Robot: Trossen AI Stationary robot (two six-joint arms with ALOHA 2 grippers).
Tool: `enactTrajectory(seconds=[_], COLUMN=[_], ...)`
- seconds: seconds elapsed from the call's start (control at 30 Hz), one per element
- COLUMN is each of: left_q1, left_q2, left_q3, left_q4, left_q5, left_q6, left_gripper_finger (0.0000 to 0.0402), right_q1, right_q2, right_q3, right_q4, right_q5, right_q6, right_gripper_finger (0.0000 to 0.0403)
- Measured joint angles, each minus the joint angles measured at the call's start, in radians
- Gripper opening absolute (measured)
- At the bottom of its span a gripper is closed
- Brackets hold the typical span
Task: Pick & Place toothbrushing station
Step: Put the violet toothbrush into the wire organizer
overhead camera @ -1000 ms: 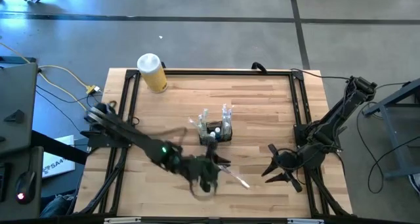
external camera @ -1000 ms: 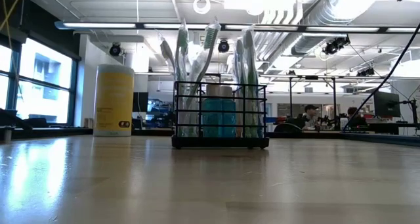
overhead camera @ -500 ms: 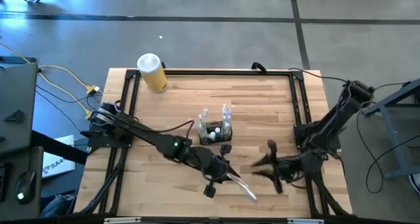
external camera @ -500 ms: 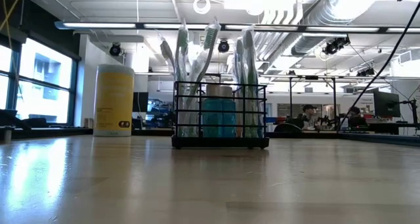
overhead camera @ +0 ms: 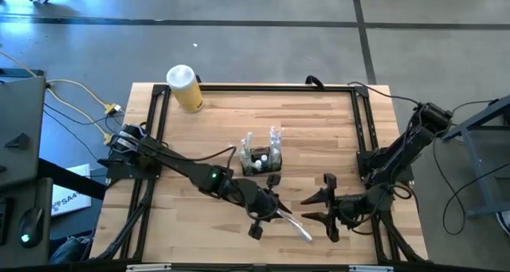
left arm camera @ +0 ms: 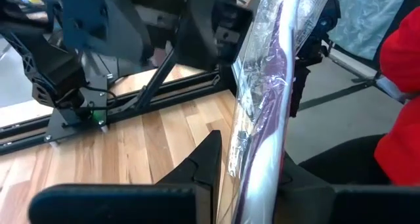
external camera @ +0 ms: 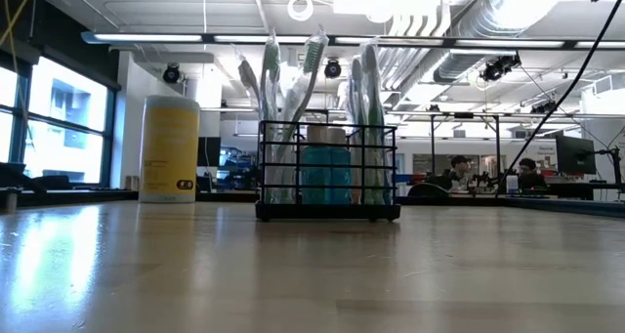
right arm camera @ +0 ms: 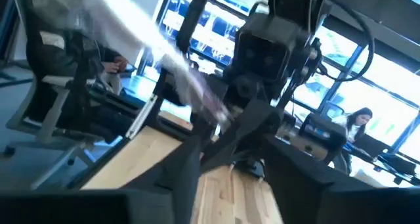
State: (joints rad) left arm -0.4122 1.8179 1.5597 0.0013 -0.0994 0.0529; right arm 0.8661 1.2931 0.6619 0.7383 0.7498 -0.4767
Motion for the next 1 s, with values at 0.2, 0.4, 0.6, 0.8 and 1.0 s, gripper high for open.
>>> enactTrajectory(seconds=[0.2, 0.4, 0.6, 0.8, 1.0], left_q1=[0.001, 0.016, 0.028, 0.040, 0.040], left_q2=[0.000, 0.000, 0.020, 0.047, 0.045], left_q3=[0.000, 0.000, 0.000, 0.000, 0.000], left_q4=[0.007, 0.005, 0.000, 0.012, 0.014], left_q5=[-0.015, -0.034, -0.041, -0.041, -0.044], left_q6=[-0.005, -0.014, -0.038, -0.061, -0.060], left_gripper_finger=[0.0041, 0.0041, 0.0041, 0.0040, 0.0040], right_q1=[-0.020, -0.073, -0.095, -0.096, -0.096], right_q2=[0.000, 0.000, 0.000, 0.001, 0.000], right_q3=[0.008, 0.008, 0.008, 0.008, 0.008], right_q4=[0.005, 0.048, 0.067, 0.058, 0.036], right_q5=[-0.057, -0.134, -0.223, -0.233, -0.230], right_q6=[0.000, -0.023, -0.051, -0.052, -0.107], right_gripper_finger=[0.0231, 0.0267, 0.0249, 0.0175, 0.0035])
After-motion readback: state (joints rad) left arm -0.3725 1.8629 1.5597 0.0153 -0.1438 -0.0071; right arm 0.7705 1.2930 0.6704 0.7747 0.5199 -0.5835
